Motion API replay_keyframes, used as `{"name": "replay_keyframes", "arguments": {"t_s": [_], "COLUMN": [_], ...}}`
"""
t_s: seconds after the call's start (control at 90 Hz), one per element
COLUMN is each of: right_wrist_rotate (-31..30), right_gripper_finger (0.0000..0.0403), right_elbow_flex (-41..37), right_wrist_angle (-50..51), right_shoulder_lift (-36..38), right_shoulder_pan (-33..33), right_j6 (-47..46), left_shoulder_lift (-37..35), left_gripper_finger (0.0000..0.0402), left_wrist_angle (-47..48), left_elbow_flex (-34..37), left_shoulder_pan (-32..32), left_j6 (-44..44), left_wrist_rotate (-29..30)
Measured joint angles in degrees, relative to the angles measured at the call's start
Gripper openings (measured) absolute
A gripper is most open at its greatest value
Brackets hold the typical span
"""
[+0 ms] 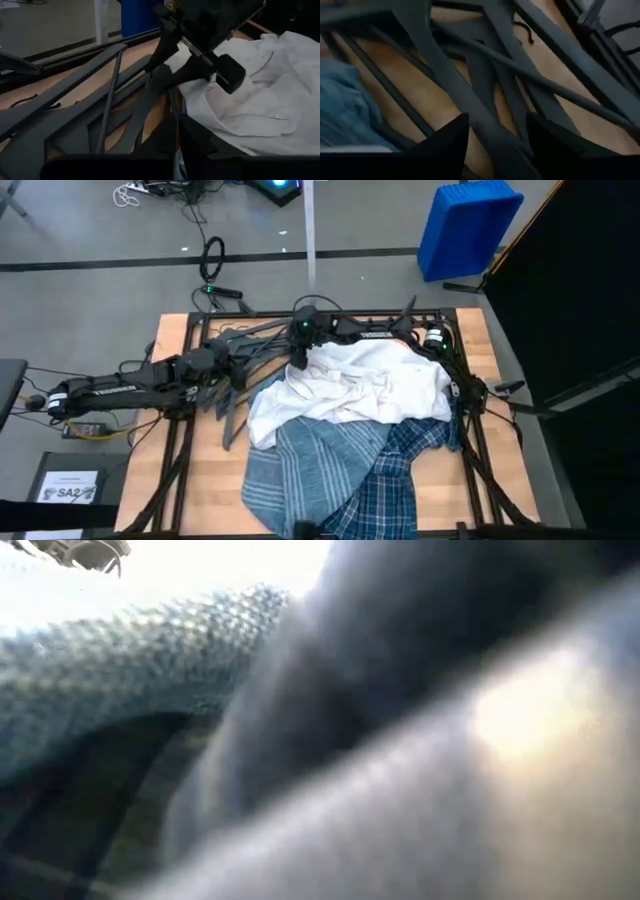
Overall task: Hang clothes
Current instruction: Insert the black hanger into the white shirt
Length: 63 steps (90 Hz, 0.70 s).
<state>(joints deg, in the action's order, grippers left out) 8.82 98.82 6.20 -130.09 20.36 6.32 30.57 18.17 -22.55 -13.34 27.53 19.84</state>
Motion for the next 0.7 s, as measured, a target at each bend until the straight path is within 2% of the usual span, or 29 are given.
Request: {"name": "replay_keyframes", "arguments": {"t_s": [0.111,0.233,0.344,0.533,0.7], "right_wrist_rotate": [-1.9,-9.7,-13.6,-15.2,-12.1], "right_gripper_finger": [0.0169,0.017,0.017,0.017,0.0174], "right_elbow_flex": [1.5,1.8,1.8,1.8,1.8], "right_wrist_angle": [-0.3,-1.6,-1.5,0.1,0.1], "right_shoulder_lift": [0.2,0.1,0.0,0.0,0.0], "right_shoulder_pan": [-1.8,-3.8,-4.6,-4.5,-5.4], "right_j6": [0.3,3.4,3.9,-1.6,-6.1], "left_shoulder_lift": [0.0,0.0,0.0,0.0,0.0], "left_gripper_finger": [0.0001,0.0001,0.0001,0.0001,0.0001], "left_wrist_angle": [-1.3,-2.2,-2.7,-5.2,-7.0], "left_elbow_flex": [0.0,0.0,0.0,0.0,0.0], "left_shoulder_pan": [0.0,0.0,0.0,0.0,0.0], "left_j6": [-0.1,0.2,1.5,1.7,2.9], "left_wrist_rotate": [0.0,-0.3,-2.1,-3.5,-4.0]}}
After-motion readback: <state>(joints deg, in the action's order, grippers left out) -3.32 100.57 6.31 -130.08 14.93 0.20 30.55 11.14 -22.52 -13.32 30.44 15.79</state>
